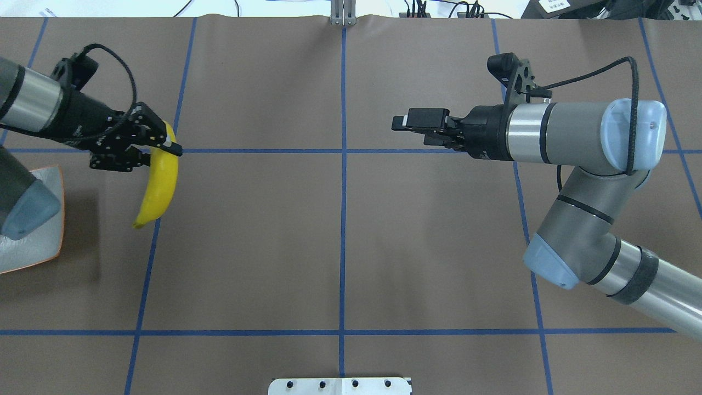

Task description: Transfer all bananas from basket to plate

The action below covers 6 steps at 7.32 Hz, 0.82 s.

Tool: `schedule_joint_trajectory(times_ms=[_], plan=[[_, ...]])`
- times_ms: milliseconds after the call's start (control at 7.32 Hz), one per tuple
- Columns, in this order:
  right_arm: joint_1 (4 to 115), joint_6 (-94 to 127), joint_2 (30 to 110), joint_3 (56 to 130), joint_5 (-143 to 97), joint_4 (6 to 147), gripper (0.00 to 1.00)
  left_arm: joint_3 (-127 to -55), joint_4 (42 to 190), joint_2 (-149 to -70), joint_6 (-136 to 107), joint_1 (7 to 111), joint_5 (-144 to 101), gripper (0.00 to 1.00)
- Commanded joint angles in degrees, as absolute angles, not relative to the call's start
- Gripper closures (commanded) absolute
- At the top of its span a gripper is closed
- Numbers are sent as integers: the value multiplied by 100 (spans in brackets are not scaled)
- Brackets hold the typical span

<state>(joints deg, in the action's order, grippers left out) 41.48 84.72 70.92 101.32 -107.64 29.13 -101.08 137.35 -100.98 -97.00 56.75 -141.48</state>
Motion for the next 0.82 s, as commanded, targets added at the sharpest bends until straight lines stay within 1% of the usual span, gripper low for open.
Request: schedule_joint_trajectory(times_ms=[0, 273, 546, 683], plan=[[4568, 8106, 7435, 9750, -10766, 2953, 0, -10126, 13711, -9196, -9624, 5976, -13714, 100], [4754, 7700, 7489, 9388, -10749, 3005, 0, -10160, 13195, -8748, -9197, 5889, -12792, 100], [4903, 7603, 7532, 9334, -10793, 3172, 0, -10230, 12046, -8675, -8242, 5967, -12674, 100], [5035, 7376, 7524, 9317, -10819, 3390, 0, -10178, 11850, -8536, -7853, 5950, -12665, 100]])
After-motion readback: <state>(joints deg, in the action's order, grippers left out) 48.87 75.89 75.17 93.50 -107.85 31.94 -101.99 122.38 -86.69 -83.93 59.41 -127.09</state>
